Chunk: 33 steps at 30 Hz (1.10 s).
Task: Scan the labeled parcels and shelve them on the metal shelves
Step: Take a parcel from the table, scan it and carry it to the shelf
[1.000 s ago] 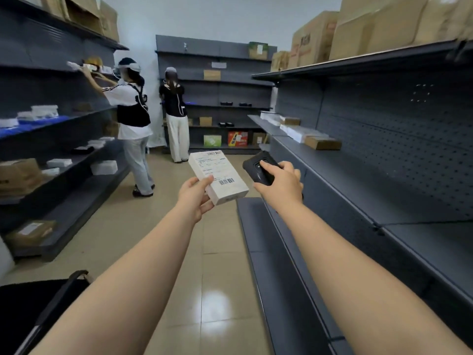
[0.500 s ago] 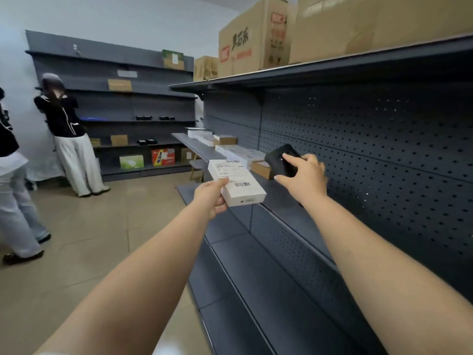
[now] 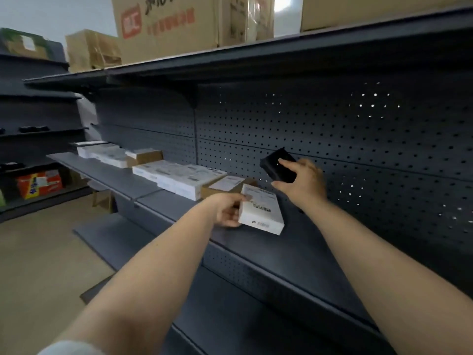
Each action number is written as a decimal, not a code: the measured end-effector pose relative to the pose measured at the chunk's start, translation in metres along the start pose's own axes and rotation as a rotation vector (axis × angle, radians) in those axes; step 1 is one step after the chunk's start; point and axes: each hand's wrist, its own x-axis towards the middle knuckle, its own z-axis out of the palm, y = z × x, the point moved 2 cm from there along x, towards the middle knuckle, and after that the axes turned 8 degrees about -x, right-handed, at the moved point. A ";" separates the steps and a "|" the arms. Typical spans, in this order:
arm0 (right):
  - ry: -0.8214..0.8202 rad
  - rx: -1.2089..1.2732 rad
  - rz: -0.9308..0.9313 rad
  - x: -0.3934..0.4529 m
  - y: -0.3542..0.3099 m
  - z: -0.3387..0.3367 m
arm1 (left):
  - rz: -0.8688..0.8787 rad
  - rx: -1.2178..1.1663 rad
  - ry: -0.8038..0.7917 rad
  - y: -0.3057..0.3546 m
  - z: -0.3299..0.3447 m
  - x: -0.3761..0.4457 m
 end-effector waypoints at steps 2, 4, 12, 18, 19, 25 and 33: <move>0.010 -0.014 0.059 0.006 -0.002 0.011 | -0.042 0.091 -0.088 0.009 -0.001 0.021; 0.032 -0.030 0.114 0.011 -0.005 0.020 | -0.057 0.160 -0.151 0.016 -0.002 0.038; 0.107 -0.135 0.277 0.006 -0.016 0.040 | 0.505 0.934 -0.093 0.044 -0.007 0.037; 0.134 -0.179 0.374 0.000 -0.021 0.051 | 0.922 1.462 -0.280 -0.003 0.012 0.036; 0.135 -0.183 0.384 -0.001 -0.021 0.053 | 0.953 1.507 -0.263 -0.007 0.009 0.043; 0.180 -0.193 0.415 -0.001 -0.021 0.058 | 1.058 1.560 -0.182 0.001 -0.030 0.077; 0.170 -0.257 0.438 -0.013 -0.013 0.058 | 1.033 1.576 -0.215 0.005 -0.029 0.084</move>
